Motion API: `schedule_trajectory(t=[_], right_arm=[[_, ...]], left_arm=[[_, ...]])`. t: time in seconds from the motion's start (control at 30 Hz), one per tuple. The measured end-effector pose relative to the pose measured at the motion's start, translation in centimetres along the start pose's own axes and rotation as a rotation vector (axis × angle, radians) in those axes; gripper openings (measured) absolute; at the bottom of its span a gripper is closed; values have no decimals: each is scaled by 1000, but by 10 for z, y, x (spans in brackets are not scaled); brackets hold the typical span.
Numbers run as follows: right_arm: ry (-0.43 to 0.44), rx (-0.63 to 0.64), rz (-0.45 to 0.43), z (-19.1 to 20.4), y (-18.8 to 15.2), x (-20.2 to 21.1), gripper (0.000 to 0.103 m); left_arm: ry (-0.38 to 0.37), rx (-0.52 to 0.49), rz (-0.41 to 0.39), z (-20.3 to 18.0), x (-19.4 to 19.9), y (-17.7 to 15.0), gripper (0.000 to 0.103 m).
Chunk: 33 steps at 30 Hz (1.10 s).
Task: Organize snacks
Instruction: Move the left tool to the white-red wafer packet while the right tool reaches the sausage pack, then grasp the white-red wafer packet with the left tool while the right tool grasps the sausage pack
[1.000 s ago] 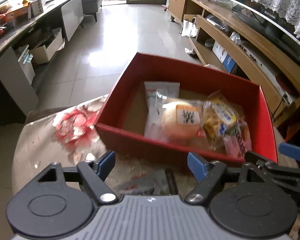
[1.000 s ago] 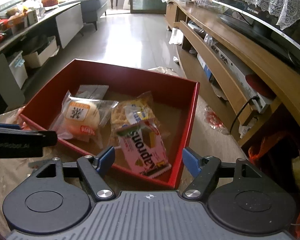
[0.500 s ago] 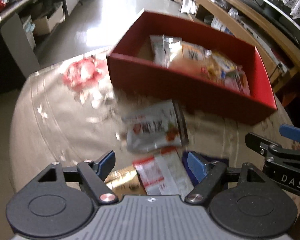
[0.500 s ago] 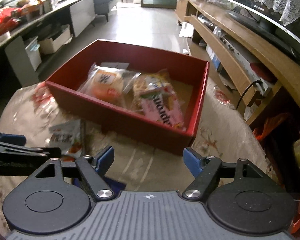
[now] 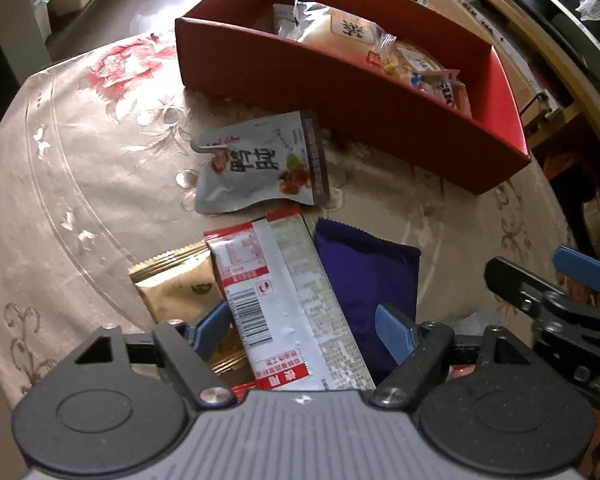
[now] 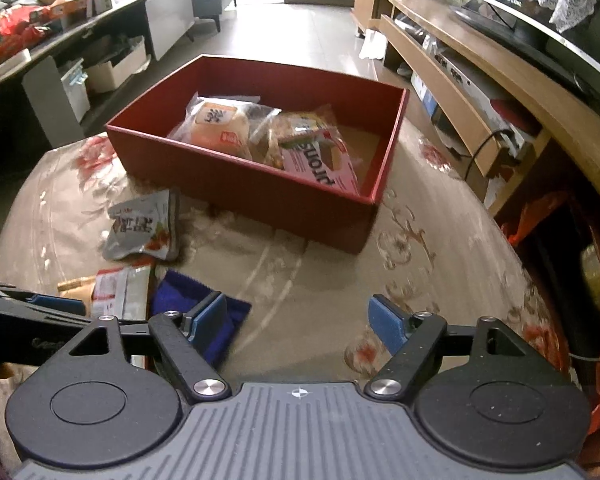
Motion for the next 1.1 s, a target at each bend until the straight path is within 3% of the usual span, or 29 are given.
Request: schedule_trajectory(t=[0.13,0.3,0.43,0.9,1.1], right_arm=[[7,-6,-10,-4,-2,6,83],[8,-5,-3,-11,-5,7,84],[4,-14,-1,-18,-7,9,84],[-4,-29,114,-30,-52,5,86],[36,-69,178,-25,-67,-8,87]], left_arm=[[30,-12,-8,-8,-3,-3,84],[39,-31,-23,-13,-3,-11,64],[27,-53,-20,-11,2,-14,57],[-33,-42,-17,6,28,-28,54],[-70,-38,-17,3,32,-26,54]])
Point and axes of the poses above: each gripper's, at about its wrist camera, not at the fingertips, and x roughly against the way its jaws point, z to its left, y to its top, the point moved 9 cm from there along -x, roughly the way its jaws point, and after that the axes turned 8 degrees about -z, right-handed, at the moved point
